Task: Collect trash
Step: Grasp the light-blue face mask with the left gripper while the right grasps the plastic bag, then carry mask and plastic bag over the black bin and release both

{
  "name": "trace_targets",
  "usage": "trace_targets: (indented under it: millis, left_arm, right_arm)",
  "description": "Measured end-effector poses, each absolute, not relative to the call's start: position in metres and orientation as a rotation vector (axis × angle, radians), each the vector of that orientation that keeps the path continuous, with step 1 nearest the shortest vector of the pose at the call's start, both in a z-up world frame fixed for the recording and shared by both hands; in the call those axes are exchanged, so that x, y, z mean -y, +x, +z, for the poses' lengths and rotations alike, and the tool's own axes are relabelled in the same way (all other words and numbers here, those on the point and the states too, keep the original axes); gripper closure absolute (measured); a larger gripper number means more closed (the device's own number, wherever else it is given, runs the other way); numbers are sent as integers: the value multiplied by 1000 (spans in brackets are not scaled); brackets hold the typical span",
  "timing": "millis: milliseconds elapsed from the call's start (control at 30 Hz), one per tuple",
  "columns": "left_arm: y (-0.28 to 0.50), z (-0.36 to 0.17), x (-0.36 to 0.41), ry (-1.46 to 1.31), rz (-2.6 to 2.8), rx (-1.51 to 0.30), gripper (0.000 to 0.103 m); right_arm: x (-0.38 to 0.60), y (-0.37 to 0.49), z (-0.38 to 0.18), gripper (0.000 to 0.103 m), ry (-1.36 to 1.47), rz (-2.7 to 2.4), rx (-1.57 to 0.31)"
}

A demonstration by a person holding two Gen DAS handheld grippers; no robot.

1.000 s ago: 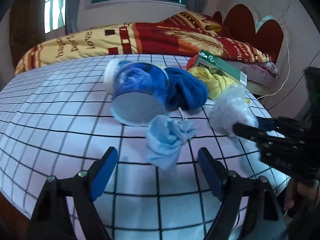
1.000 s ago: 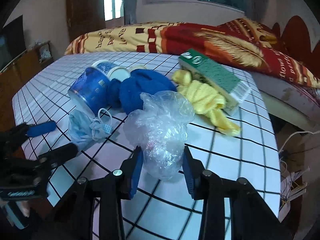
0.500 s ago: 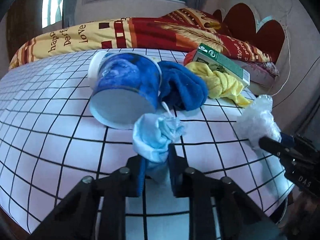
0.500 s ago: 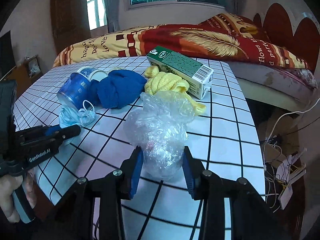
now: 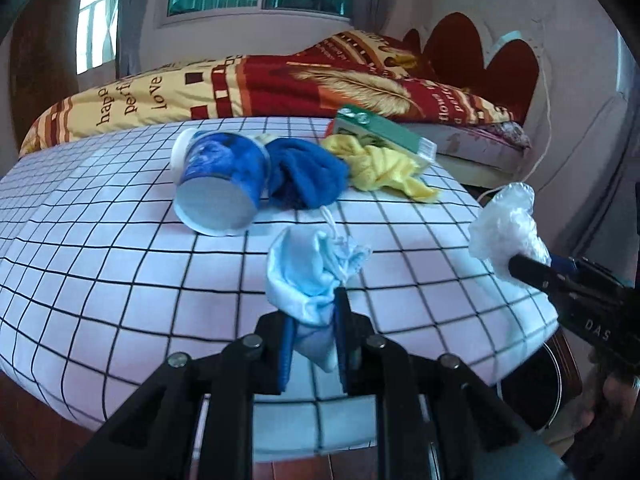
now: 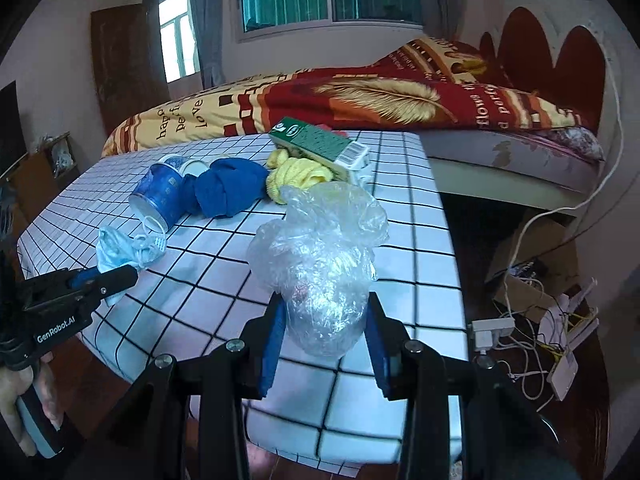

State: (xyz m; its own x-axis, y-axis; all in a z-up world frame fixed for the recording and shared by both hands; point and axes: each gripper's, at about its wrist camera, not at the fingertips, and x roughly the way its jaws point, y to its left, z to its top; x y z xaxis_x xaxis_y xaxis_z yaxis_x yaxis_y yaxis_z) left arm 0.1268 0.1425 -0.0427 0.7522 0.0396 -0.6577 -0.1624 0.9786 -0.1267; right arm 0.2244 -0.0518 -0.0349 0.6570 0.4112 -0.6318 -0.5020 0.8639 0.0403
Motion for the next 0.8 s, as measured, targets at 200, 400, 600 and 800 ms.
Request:
trace_targets:
  millis: [200, 400, 600, 800]
  left_arm:
    - [114, -33, -118, -149, 81, -696, 84]
    - [106, -25, -99, -126, 53, -680, 84]
    - [104, -24, -81, -113, 20, -675, 84]
    - [106, -25, -55, -89, -30, -674, 84]
  right_arm:
    - [77, 202, -28, 62, -127, 491, -661]
    - [102, 184, -17, 62, -104, 454, -634]
    - [126, 170, -11, 62, -91, 407, -612]
    - [156, 165, -13, 62, -82, 340, -612]
